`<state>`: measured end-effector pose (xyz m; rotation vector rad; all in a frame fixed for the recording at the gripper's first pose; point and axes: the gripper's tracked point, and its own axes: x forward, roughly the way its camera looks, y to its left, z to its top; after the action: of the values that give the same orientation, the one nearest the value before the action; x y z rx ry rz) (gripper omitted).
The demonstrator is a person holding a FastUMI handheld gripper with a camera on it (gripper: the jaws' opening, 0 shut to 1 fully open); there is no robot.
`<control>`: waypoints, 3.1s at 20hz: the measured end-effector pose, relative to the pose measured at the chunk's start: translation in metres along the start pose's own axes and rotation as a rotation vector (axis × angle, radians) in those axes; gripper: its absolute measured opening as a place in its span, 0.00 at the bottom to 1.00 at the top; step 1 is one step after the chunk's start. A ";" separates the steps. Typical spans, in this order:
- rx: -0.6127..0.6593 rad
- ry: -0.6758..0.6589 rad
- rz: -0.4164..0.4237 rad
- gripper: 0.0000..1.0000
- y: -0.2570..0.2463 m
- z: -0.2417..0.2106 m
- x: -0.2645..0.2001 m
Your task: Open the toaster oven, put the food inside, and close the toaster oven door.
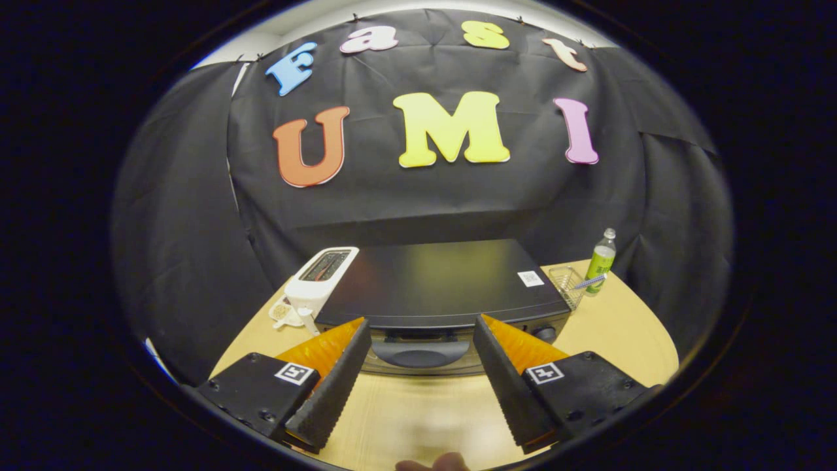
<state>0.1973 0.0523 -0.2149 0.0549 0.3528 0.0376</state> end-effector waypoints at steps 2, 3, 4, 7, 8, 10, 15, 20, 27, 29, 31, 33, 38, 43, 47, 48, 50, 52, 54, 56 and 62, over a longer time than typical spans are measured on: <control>-0.007 0.021 -0.013 1.00 -0.001 -0.010 0.019; -0.012 0.030 -0.028 1.00 -0.004 -0.014 0.028; -0.014 0.044 -0.038 1.00 -0.007 -0.018 0.036; 0.004 0.075 -0.052 1.00 -0.010 -0.030 0.052; -0.002 0.070 -0.057 1.00 -0.010 -0.030 0.054; -0.027 0.076 -0.063 1.00 -0.011 -0.031 0.057; -0.036 0.066 -0.076 1.00 -0.011 -0.033 0.055; -0.038 0.096 -0.076 1.00 -0.009 -0.053 0.031; -0.043 0.201 -0.067 1.00 -0.011 -0.108 -0.007; -0.042 0.244 -0.058 1.00 -0.011 -0.127 -0.015; -0.050 0.279 -0.053 1.00 -0.015 -0.144 -0.020; -0.045 0.302 -0.056 1.00 -0.022 -0.157 -0.023; -0.043 0.363 -0.054 1.00 -0.031 -0.175 -0.028; -0.058 0.372 0.009 1.00 -0.022 -0.167 -0.055; 0.038 0.538 0.350 1.00 0.051 -0.159 -0.102; 0.079 0.595 0.417 1.00 0.066 -0.157 -0.115; 0.189 0.693 0.483 1.00 0.086 -0.157 -0.125; 0.316 0.806 0.525 0.99 0.107 -0.163 -0.134; 0.397 0.907 0.544 0.98 0.125 -0.175 -0.138; 0.422 0.962 0.567 0.98 0.142 -0.187 -0.138; 0.417 1.033 0.536 0.86 0.167 -0.226 -0.126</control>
<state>-0.0032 0.2241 -0.3731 0.5544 1.3687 0.5358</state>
